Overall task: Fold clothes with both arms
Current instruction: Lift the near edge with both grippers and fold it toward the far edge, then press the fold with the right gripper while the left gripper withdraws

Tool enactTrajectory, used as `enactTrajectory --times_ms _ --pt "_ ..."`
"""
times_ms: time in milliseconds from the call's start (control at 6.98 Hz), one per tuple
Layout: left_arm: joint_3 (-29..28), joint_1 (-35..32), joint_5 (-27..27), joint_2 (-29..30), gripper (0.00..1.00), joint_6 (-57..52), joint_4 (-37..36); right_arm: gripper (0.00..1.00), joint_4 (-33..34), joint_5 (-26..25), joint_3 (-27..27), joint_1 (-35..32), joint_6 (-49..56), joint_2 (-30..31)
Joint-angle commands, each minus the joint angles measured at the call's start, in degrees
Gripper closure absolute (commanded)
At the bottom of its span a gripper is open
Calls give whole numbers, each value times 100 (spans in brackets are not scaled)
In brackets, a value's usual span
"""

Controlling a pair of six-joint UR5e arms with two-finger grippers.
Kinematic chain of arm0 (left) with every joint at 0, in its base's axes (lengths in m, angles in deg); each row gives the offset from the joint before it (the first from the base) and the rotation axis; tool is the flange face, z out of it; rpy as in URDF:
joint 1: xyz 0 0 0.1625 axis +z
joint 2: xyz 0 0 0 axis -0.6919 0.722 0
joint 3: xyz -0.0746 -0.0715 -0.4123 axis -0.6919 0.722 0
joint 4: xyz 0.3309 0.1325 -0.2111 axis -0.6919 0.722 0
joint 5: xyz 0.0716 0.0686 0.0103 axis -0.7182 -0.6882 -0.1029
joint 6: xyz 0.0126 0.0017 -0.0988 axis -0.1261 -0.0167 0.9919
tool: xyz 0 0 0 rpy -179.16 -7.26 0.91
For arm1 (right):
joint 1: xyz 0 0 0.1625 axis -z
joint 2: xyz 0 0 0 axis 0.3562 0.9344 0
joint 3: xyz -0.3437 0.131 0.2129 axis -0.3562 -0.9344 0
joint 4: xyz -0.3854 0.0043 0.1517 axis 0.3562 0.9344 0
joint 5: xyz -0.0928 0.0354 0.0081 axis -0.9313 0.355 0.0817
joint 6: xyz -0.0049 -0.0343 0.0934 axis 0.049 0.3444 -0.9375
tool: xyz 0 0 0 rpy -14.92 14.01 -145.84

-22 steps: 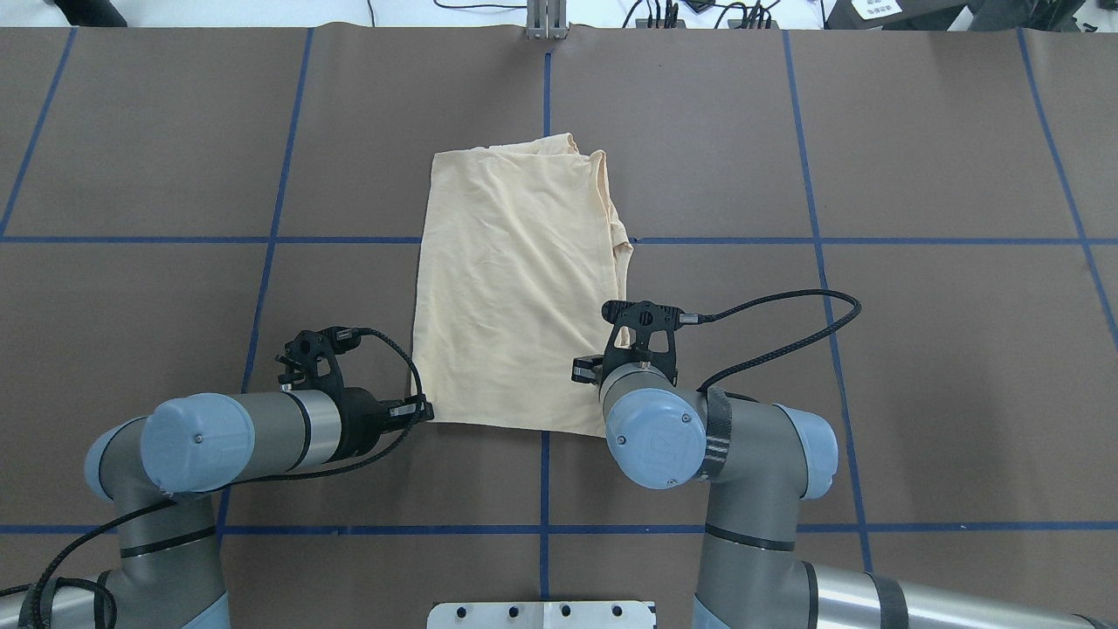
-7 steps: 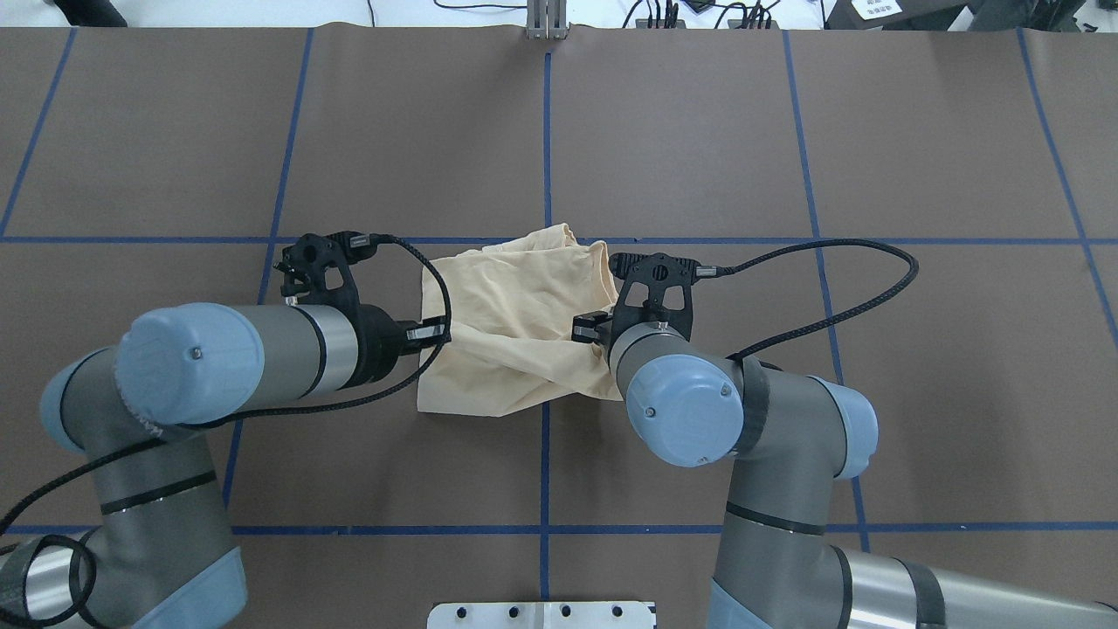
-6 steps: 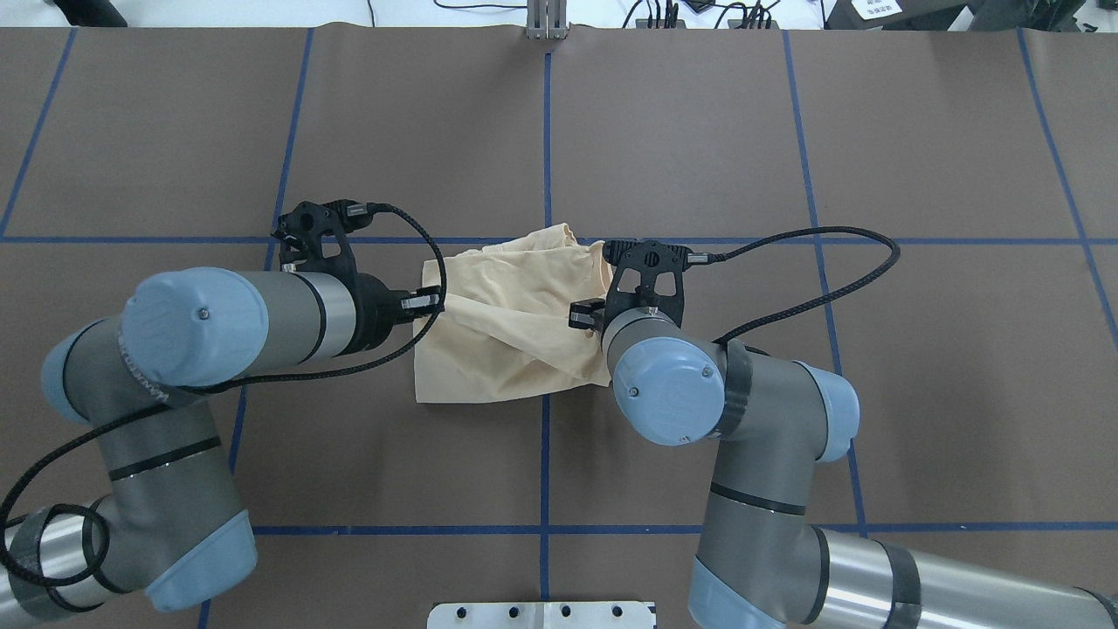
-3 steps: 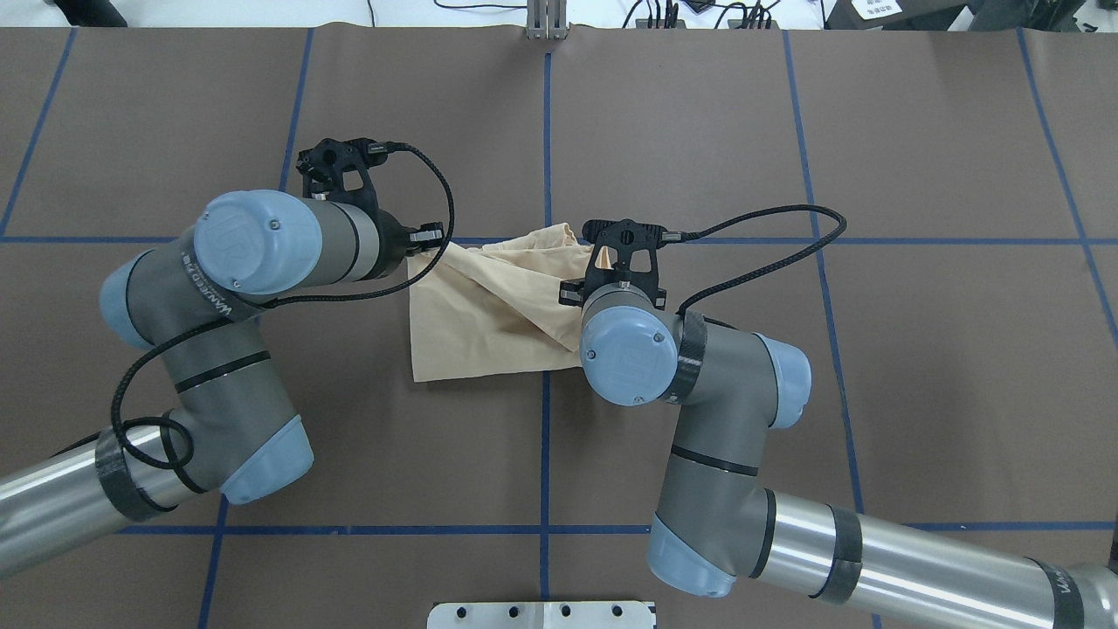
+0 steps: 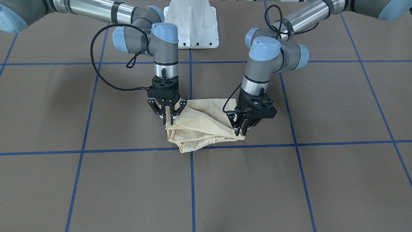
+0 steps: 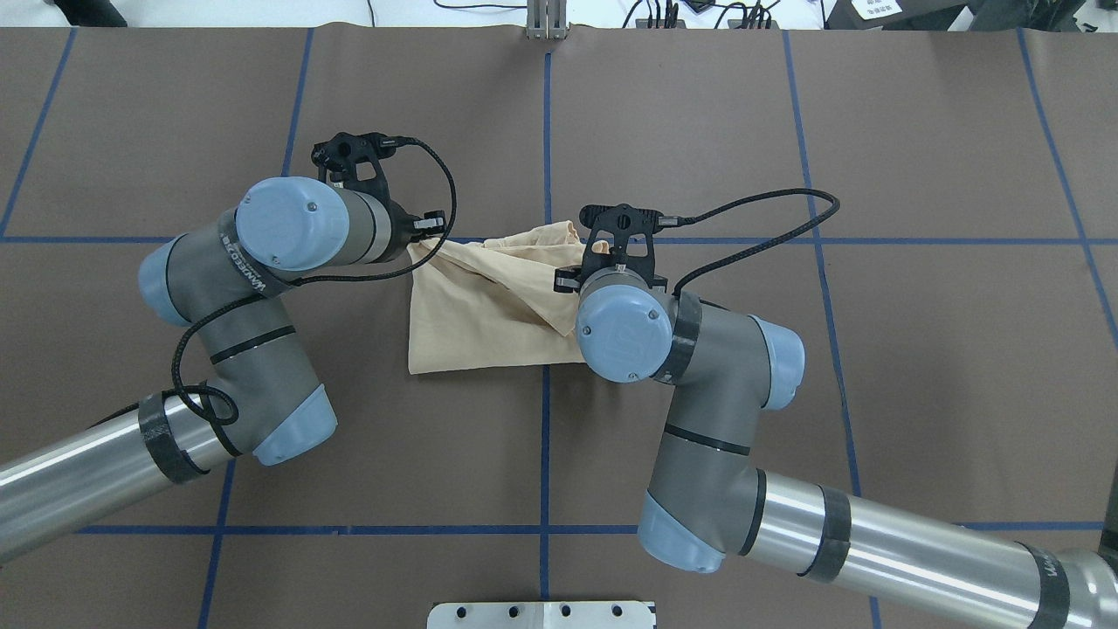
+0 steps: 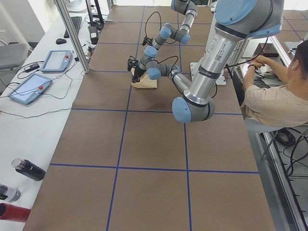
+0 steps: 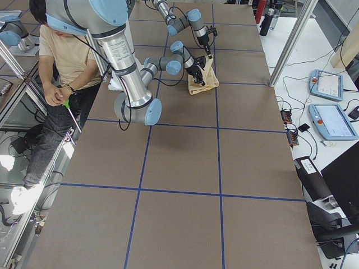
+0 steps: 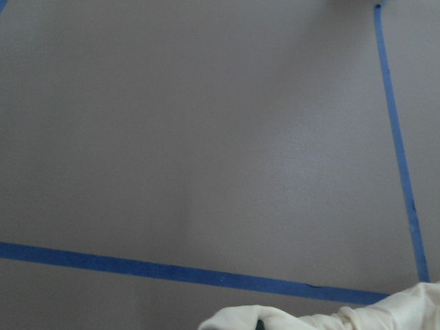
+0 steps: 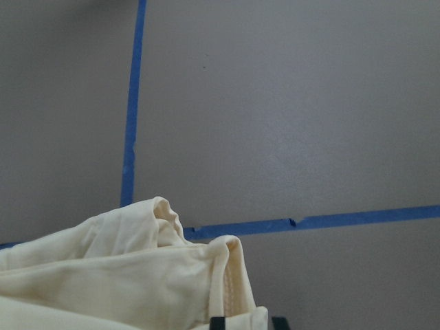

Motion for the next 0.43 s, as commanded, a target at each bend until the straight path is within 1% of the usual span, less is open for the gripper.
enactTrajectory --times_ms 0,143,286 --pt "135 -597 916 -79 0 -1286 60 0 20 988 70 -352 213 -327" --pt "302 -740 1019 -376 0 -1903 68 0 81 973 36 -327 214 -511" --pt "303 -811 1020 -439 0 -2066 103 0 482 877 18 -127 240 -731"
